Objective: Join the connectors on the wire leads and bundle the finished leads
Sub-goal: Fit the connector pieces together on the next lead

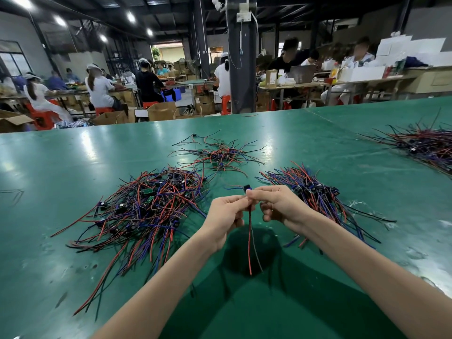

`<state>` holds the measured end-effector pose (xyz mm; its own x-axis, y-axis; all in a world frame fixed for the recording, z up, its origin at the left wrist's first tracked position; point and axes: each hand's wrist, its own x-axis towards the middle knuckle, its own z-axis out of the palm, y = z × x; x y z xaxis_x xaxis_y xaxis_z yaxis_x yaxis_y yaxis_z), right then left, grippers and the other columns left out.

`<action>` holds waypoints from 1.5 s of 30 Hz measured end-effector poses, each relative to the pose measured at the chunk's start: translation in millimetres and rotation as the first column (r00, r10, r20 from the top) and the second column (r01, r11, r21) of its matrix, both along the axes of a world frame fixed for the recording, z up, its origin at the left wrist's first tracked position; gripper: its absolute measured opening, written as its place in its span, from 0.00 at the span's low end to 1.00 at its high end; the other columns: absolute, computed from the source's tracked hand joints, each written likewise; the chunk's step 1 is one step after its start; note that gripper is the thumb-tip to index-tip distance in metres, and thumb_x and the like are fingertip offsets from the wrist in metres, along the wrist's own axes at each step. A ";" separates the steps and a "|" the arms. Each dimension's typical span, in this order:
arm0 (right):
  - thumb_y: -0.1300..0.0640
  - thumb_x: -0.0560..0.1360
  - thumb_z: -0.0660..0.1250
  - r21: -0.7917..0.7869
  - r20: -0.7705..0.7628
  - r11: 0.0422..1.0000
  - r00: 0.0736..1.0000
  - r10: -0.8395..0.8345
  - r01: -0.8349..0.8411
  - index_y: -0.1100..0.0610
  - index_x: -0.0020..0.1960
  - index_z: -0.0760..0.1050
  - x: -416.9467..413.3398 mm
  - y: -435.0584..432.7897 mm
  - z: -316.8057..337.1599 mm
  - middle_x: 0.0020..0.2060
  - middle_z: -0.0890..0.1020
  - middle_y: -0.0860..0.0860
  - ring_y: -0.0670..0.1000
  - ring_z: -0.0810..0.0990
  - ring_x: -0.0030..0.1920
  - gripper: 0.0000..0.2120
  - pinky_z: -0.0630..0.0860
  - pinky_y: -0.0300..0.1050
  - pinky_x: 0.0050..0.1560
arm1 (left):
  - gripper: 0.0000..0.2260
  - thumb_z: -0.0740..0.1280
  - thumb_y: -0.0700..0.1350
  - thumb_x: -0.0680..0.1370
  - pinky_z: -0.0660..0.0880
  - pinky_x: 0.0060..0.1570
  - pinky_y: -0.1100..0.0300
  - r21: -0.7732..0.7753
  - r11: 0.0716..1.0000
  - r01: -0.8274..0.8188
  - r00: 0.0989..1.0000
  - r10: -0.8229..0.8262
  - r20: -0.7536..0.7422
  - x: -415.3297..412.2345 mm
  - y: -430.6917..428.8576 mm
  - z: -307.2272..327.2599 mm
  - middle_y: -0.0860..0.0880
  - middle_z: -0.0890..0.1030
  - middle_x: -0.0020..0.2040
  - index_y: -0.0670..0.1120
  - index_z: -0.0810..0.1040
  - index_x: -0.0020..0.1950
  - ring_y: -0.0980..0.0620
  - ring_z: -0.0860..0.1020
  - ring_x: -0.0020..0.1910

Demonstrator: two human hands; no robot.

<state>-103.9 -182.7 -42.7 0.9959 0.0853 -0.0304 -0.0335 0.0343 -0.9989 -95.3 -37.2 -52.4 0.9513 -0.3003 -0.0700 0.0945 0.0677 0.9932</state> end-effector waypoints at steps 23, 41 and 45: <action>0.59 0.74 0.66 -0.752 0.279 0.373 0.775 -0.567 0.544 0.66 0.54 0.77 26.2 -100.8 3.2 0.51 0.81 0.63 0.63 0.78 0.53 0.12 0.74 0.51 0.52 | 0.05 0.69 0.43 0.76 0.67 0.28 0.60 0.174 0.925 0.338 0.930 -0.357 0.087 -32.0 -21.7 -17.0 0.53 0.81 0.34 0.47 0.85 0.42 0.57 0.68 0.25; 0.46 0.82 0.51 -0.952 0.230 0.144 0.940 -0.253 0.271 0.59 0.75 0.56 23.8 -77.9 -9.9 0.75 0.58 0.56 0.58 0.59 0.73 0.26 0.60 0.56 0.69 | 0.06 0.67 0.42 0.77 0.71 0.43 0.60 0.524 0.754 -0.397 0.620 -0.200 0.759 -8.8 3.1 4.6 0.49 0.82 0.39 0.41 0.83 0.45 0.56 0.74 0.36; 0.46 0.82 0.52 -0.888 0.445 0.024 0.873 -0.201 0.459 0.57 0.76 0.57 19.2 -65.9 -10.7 0.76 0.56 0.56 0.56 0.51 0.76 0.26 0.52 0.55 0.73 | 0.09 0.62 0.41 0.79 0.71 0.52 0.54 0.465 0.503 -0.729 0.510 -0.053 0.858 9.9 31.2 21.9 0.42 0.81 0.49 0.41 0.80 0.54 0.45 0.72 0.52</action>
